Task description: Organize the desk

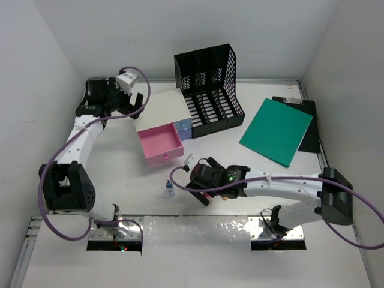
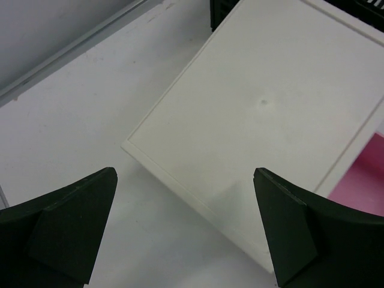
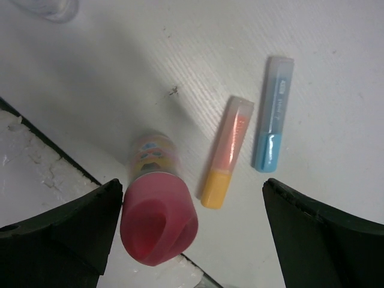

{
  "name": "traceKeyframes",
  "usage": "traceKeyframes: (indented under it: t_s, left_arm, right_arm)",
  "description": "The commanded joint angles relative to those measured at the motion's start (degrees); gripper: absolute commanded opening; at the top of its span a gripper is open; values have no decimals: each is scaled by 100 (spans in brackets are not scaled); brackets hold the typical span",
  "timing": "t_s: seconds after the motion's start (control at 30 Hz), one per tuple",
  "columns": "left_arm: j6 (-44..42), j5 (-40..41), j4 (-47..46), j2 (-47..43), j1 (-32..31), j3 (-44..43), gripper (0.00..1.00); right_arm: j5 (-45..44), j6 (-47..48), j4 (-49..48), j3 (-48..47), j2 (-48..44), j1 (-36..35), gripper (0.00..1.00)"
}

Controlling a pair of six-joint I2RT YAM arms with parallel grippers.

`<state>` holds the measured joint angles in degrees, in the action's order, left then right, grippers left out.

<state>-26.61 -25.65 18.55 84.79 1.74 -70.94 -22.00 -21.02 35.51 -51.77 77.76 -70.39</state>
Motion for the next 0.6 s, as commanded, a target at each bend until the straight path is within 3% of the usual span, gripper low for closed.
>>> traceKeyframes:
  t_s: [0.0,0.1,0.2,0.3,0.33,0.37,0.4,0.57]
  left_arm:
    - [-274,-309,385,-402,-103,-157,96]
    - [-415,-502,650,-595,-130,-149,96]
    - [-520,-669,852,-753,-269,-149,96]
    - [-591,-722,975,-859,-306,-140,96]
    - [-617,-731,1010,-894,-314,-131,96]
    - [-669,-748,1106,-912,-332,-140,96]
    - [-757,-801,1247,-947,-349,-148,95]
    - [-1580,-1389,2018,-1166,-464,-227,93]
  right_arm:
    - [335,-69,-376,210,-59,-36,95]
    - [599,-96,-448,255,46,-36,87]
    - [811,-148,-500,281,99,-36,69]
    - [943,-192,-562,325,55,-36,41]
    - [943,-236,-545,325,55,-36,23]
    - [952,-245,-510,299,47,-36,15]
    - [961,-263,-484,247,12,-36,0]
    - [557,-219,-281,-113,-680,-36,0]
